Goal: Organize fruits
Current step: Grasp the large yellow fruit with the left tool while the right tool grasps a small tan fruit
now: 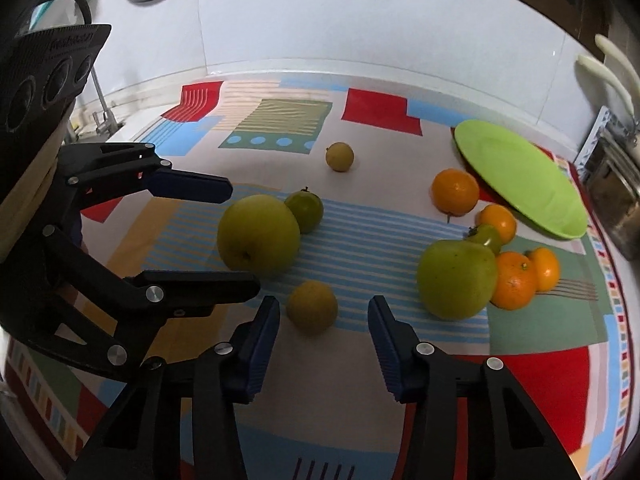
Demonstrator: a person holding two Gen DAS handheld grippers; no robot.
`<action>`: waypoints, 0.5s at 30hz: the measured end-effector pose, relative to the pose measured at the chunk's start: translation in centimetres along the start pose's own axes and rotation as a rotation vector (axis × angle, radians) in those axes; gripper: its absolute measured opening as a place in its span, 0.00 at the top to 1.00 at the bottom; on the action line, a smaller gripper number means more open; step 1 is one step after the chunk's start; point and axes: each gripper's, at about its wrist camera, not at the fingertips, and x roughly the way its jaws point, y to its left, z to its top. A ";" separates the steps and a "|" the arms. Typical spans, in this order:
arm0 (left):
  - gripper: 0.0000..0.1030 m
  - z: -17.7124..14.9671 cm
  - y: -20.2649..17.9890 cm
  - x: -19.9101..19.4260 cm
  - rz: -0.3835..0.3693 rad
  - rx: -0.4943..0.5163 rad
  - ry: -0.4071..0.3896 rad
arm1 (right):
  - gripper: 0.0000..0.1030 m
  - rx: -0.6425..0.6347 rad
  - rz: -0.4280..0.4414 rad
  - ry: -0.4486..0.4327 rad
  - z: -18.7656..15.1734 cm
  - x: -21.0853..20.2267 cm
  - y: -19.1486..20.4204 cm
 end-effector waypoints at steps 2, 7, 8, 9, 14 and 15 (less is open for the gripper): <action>0.38 0.1 0.2 0.4 -0.011 -0.010 0.013 | 0.61 0.017 0.021 0.003 0.0 0.2 -0.3; 0.48 0.2 0.3 1.1 -0.018 -0.035 0.025 | 0.69 0.050 0.057 0.014 0.0 0.9 -0.9; 0.49 0.2 0.3 1.2 -0.016 -0.038 0.024 | 0.72 0.057 0.066 0.014 -0.1 0.9 -1.0; 0.49 0.2 0.3 1.2 -0.016 -0.043 0.023 | 0.72 0.062 0.069 0.012 -0.1 0.8 -1.0; 0.49 0.2 -0.1 1.3 0.014 -0.045 0.015 | 0.72 0.124 0.059 -0.008 -0.7 0.1 -1.3; 0.49 0.2 -0.1 1.3 0.017 -0.048 0.014 | 0.72 0.138 0.051 -0.016 -0.8 -0.2 -1.3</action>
